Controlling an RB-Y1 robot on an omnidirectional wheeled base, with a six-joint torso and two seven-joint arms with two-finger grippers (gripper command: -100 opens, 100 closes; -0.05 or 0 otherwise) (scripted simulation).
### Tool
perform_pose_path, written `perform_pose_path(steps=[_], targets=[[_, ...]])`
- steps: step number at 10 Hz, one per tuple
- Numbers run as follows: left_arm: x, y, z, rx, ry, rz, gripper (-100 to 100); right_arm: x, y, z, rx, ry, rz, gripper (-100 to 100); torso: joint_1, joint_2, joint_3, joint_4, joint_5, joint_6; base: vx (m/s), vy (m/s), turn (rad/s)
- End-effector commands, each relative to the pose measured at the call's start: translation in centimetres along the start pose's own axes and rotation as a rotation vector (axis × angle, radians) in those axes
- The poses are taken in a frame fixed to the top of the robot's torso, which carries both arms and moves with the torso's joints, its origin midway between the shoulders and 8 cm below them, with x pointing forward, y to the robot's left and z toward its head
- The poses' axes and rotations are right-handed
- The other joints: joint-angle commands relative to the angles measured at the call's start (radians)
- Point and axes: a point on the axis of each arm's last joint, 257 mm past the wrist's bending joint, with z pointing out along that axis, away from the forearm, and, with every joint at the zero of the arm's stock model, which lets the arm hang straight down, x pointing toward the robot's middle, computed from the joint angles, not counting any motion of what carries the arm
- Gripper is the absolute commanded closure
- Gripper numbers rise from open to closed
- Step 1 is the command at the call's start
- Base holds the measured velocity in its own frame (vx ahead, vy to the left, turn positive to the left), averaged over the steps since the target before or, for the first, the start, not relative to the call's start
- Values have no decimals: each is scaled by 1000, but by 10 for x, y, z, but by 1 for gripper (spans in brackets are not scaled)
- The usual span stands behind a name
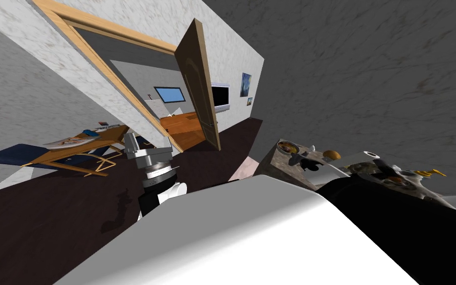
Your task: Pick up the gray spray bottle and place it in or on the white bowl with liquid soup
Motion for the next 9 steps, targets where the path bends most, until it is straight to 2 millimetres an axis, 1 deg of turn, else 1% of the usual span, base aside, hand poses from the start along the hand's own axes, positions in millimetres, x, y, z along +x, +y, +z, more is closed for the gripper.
perform_pose_path(steps=[1, 2, 6, 7, 8, 9], targets=[[0, 0, 0, 0, 0, 0, 0, 0, 0, 0, 0, 0, 0, -100, 0, 0, 0, 0, 0, 0, 20, -36, 13], [0, 0, 0, 0, 0, 0, 0, 0, 0, 0, -1, -1, 0, 100, 2, 1, 0, 0, 0, 0, 3, -6, 0], [0, 0, 0, 0, 0, 0, 0, 0, -1, 0, 1, -1, 0, 100, 4, 2, 1, 0, 0, -1, 0, -1, -3], [0, 0, 0, 0, 0, 0, 0, 0, -1, 0, 1, -1, 0, 0, 4, 2, 1, 0, 0, -1, 0, 0, 0], [0, 0, 0, 0, 0, 0, 0, -3, 4, -5, -6, 1, -3, 100, 4, 2, 1, 0, 0, -1, -24, 45, -42], [0, 0, 0, 0, 0, 0, 0, -2, 3, -3, -4, -1, -2, 100, 7, 3, 2, 1, 1, -1, -16, 31, -13]])
